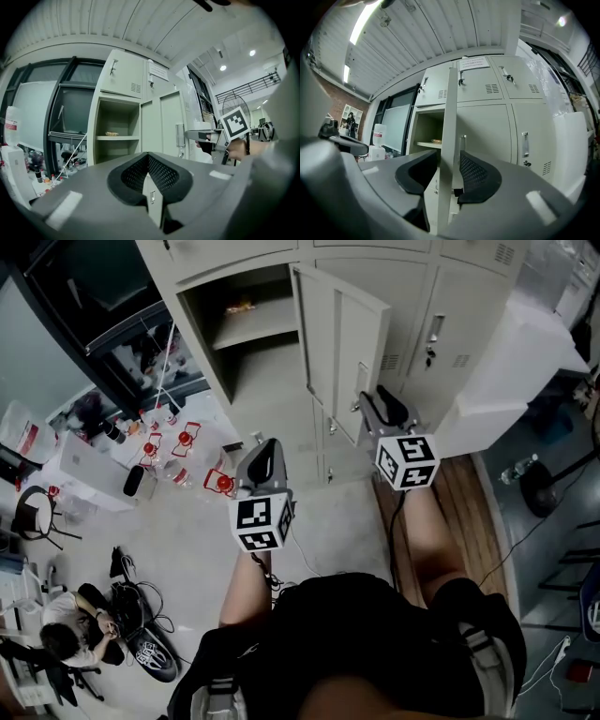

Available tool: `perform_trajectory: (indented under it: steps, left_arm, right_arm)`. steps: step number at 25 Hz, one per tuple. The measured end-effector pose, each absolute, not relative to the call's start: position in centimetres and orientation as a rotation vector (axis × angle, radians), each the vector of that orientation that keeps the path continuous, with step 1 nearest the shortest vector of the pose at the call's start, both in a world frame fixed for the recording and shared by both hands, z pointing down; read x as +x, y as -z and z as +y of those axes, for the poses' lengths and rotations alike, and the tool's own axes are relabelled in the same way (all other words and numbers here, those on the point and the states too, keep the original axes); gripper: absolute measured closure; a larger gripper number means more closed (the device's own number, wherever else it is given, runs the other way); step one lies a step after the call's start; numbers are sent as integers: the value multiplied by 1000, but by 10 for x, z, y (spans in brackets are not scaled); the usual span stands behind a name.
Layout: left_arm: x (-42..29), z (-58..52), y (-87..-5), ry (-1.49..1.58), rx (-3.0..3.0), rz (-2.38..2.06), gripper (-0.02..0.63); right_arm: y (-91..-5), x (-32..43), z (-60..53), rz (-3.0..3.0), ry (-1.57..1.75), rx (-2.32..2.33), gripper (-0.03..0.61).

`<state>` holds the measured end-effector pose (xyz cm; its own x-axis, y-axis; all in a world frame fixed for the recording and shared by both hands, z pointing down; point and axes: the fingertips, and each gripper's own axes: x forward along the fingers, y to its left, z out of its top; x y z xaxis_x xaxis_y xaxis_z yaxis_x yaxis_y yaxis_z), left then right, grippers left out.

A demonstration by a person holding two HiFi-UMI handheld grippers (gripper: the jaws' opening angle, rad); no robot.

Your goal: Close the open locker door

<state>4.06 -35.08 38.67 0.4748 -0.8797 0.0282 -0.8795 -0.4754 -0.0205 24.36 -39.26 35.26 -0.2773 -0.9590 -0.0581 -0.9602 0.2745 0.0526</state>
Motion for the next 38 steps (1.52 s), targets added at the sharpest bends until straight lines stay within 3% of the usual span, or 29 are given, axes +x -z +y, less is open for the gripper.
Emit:
perform_trajectory:
  steps: [3, 6, 38]
  left_arm:
    - [36, -353, -389, 59, -2694, 1618, 614]
    - [32, -353, -391, 58, -2694, 1626, 614]
    - [-52, -345, -390, 10, -2638, 1726, 614]
  right_arm:
    - [-353, 243, -395, 2485, -121, -1891, 426]
    - [-354, 243, -395, 2469, -106, -1897, 480]
    - [-354, 96, -389, 2586, -199, -1824, 469]
